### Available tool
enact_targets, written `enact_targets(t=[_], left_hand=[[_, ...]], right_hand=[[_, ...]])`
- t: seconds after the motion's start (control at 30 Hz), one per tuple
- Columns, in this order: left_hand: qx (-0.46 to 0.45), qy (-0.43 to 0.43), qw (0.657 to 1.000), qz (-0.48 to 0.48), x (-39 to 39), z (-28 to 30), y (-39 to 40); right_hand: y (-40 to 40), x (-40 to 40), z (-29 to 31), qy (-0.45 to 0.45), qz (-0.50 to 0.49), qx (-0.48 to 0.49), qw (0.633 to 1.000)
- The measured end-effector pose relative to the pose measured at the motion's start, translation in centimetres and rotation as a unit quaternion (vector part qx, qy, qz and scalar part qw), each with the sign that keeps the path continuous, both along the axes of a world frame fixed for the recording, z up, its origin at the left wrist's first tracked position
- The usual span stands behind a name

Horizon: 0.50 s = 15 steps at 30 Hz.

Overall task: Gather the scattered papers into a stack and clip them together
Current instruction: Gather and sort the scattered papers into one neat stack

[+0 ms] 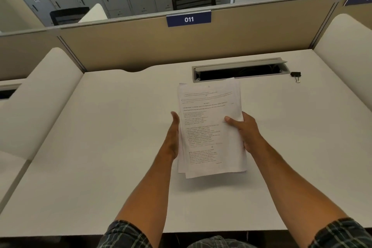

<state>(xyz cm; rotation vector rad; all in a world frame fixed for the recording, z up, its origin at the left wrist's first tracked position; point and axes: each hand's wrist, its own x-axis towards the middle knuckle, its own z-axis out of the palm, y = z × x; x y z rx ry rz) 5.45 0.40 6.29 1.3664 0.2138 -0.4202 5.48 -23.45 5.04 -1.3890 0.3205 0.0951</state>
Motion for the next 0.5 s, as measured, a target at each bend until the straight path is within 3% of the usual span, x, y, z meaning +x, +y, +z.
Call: enact_targets(t=[0.1,0.27,0.5], left_hand=[[0.063,-0.071,0.995,-0.024,0.5,1.0,0.1],[0.060,-0.128,0.990,-0.017,1.6,2.0,0.7],[0.061,-0.140,0.987,-0.058,0.5,0.4,0.7]], right_hand=[[0.1,-0.1,1.4,-0.055,0.006,-0.012,0.998],[-0.8,-0.1,3.3,-0.134,0.056,-0.006,0.989],[-0.9,-0.9,1.6,-0.128,0.103,-0.008,0.986]])
